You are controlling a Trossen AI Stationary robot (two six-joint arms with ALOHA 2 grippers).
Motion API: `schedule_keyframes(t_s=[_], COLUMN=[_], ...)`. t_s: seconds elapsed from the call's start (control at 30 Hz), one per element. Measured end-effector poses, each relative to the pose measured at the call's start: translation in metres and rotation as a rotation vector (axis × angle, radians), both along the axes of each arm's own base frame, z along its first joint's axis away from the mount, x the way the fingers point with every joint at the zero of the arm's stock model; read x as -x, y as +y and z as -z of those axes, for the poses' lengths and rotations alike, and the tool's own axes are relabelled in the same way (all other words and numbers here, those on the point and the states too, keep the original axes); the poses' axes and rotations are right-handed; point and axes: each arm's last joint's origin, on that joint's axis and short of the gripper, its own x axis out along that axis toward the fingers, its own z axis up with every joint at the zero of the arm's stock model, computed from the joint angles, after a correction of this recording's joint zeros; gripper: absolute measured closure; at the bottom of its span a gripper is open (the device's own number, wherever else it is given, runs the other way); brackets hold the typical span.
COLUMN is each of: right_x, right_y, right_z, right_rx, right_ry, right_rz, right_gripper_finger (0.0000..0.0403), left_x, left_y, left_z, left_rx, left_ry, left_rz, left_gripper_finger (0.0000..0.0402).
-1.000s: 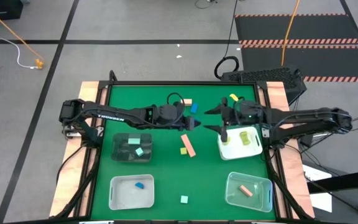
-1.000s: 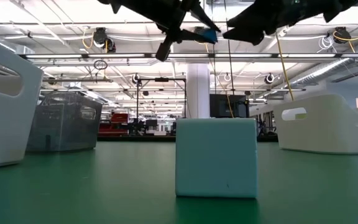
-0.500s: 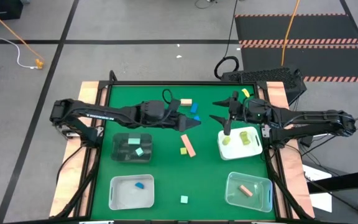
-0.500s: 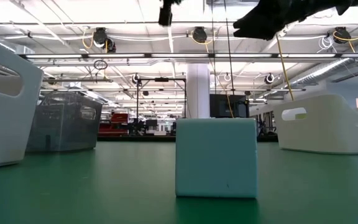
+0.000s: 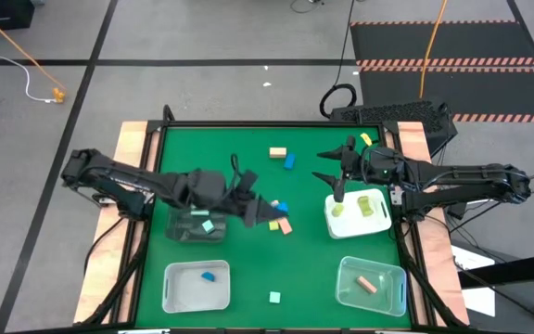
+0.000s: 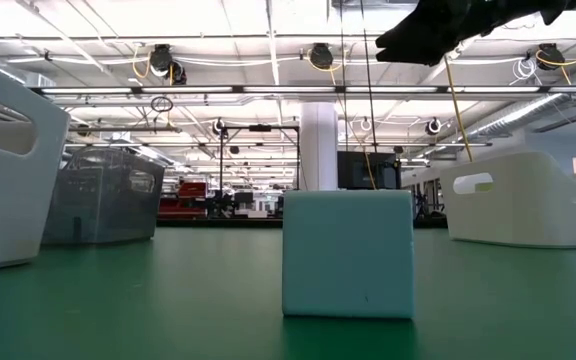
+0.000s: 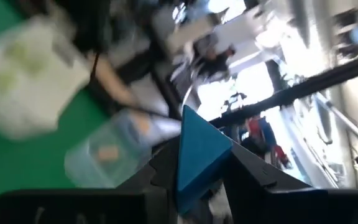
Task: Sort & place blocks by color
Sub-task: Put the right blue block into the gray bin
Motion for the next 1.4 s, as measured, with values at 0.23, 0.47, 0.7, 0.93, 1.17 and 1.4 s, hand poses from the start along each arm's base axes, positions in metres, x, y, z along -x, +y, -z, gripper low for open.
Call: schedule_keyframes(t_s=[0.23, 0.47, 0.7, 0.93, 1.17, 1.4], right_x=[0.0, 0.0, -0.002, -0.008, -0.023, -0.039], right_y=[0.0, 0.001, 0.002, 0.002, 0.0, -0.001], right_z=[0.0, 0.0, 0.001, 0.007, 0.024, 0.04], right_rx=[0.0, -0.062, -0.167, -0.248, -0.402, -0.454], right_ry=[-0.001, -0.018, -0.039, -0.033, 0.021, 0.063], right_rz=[-0.001, -0.02, -0.043, -0.021, 0.034, 0.059], right_gripper_finger=[0.0145, 0.0145, 0.0145, 0.0145, 0.0145, 0.0145], left_x=[0.023, 0.067, 0.111, 0.136, 0.135, 0.124], left_y=[-0.043, -0.088, -0.12, -0.129, -0.138, -0.149], left_z=[0.034, 0.061, 0.073, 0.08, 0.098, 0.127], left_rx=[0.211, 0.351, 0.451, 0.473, 0.41, 0.343], left_ry=[0.427, 0.902, 1.22, 1.371, 1.436, 1.491], left_rz=[0.028, 0.083, -0.029, -0.189, -0.259, -0.326], left_gripper_finger=[0.0302, 0.0314, 0.0292, 0.0314, 0.0296, 0.0307])
